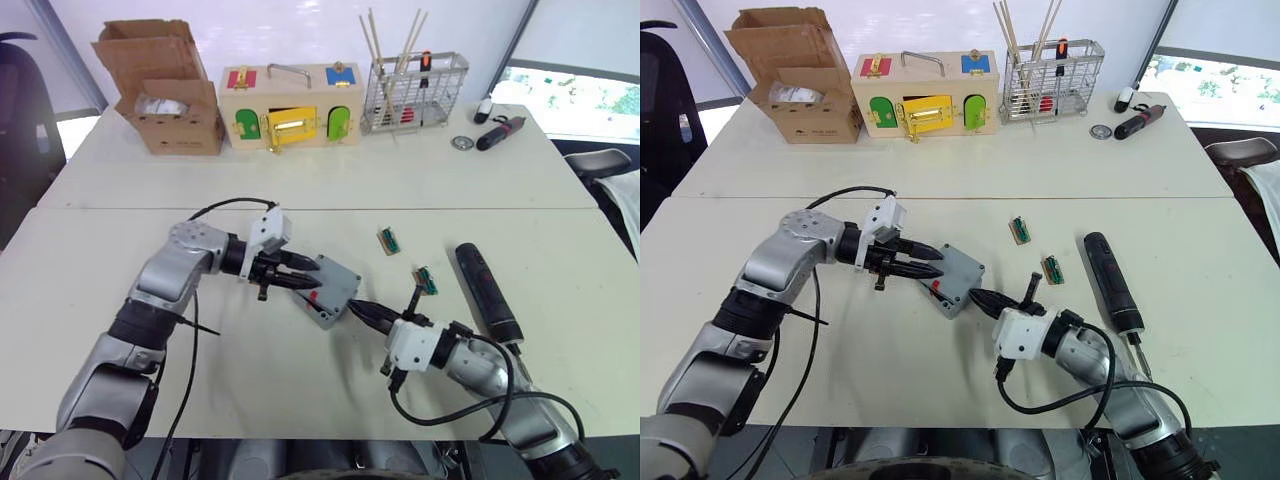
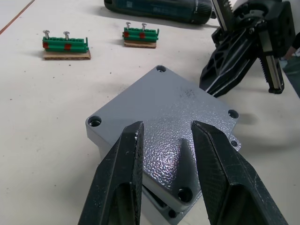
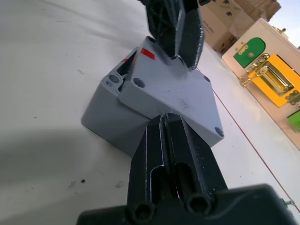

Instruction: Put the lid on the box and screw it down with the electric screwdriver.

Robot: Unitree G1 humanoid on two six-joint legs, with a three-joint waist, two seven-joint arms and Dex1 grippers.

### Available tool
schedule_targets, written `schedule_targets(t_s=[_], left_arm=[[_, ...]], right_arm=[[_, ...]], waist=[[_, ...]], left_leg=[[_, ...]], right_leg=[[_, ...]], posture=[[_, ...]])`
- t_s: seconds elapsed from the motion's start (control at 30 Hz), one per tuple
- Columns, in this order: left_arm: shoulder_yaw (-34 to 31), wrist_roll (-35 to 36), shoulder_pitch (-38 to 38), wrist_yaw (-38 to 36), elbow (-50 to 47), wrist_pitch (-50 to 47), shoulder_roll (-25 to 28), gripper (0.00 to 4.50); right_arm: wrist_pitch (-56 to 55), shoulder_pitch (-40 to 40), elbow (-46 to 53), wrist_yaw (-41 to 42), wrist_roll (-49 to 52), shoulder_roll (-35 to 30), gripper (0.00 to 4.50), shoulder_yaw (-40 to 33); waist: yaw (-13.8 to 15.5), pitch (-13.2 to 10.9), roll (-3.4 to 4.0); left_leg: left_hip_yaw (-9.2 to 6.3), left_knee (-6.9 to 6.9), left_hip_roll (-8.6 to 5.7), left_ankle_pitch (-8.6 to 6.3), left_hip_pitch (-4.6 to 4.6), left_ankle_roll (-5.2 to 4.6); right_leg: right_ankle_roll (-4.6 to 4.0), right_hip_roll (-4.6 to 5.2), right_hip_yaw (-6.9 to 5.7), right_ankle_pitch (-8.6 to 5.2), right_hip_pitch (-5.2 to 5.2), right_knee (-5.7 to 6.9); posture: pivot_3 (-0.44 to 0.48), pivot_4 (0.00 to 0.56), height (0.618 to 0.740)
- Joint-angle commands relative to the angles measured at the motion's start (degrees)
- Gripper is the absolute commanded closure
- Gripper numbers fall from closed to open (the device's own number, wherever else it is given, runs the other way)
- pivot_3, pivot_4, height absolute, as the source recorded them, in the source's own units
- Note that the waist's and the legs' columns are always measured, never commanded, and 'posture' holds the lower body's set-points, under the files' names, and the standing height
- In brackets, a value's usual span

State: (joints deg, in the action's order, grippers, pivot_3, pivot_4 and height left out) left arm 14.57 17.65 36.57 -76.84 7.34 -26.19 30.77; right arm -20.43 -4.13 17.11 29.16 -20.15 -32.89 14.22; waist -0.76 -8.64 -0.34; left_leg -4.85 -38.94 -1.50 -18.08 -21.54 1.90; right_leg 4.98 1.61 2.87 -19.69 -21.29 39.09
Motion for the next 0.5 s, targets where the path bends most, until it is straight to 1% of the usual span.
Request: schedule_targets(t_s=[0.03, 0.27, 0.4, 0.5], left_arm=[[-2.1, 2.5, 2.3, -0.8, -2.0, -1.5, 0.5, 2.91], [-2.5, 3.1, 4.8, -1.0, -1.3, -1.5, 0.4, 2.91], [-4.9, 2.1, 8.5, 3.0, 5.1, 0.7, -1.3, 2.91], [-6.9, -0.7, 12.4, 9.1, 15.0, 5.3, -3.6, 2.91]], right_arm=[[-1.1, 0.0, 1.5, -0.1, 0.2, -0.1, 4.48, 0.0], [-1.1, 0.2, 1.3, -0.1, -0.1, 0.0, 4.48, 0.2], [-1.0, 0.1, 1.4, -0.1, -0.2, 0.1, 4.48, 0.2], [-0.9, 0.1, 1.4, -0.1, -0.2, 0.0, 4.48, 0.2]], waist=[[0.0, 0.0, 0.00], [0.0, -0.3, -0.02], [0.1, -0.3, -0.08], [0.2, -0.4, -0.11]], left_leg=[[0.00, 0.00, 0.00, 0.00, -0.01, 0.00], [0.01, 0.00, 0.00, 0.00, -0.01, 0.00], [0.01, 0.00, 0.00, 0.01, -0.01, 0.01], [0.00, -0.01, -0.02, 0.01, -0.01, 0.01]], right_leg=[[0.00, 0.00, 0.00, 0.00, -0.01, 0.00], [0.00, 0.00, 0.00, 0.00, -0.02, 0.00], [0.00, 0.00, -0.01, 0.00, -0.02, 0.00], [0.00, 0.01, -0.02, 0.00, -0.03, 0.00]], posture=[[0.000, 0.150, 0.740], [0.000, 0.150, 0.740], [0.000, 0.150, 0.740], [0.000, 0.150, 0.740]])
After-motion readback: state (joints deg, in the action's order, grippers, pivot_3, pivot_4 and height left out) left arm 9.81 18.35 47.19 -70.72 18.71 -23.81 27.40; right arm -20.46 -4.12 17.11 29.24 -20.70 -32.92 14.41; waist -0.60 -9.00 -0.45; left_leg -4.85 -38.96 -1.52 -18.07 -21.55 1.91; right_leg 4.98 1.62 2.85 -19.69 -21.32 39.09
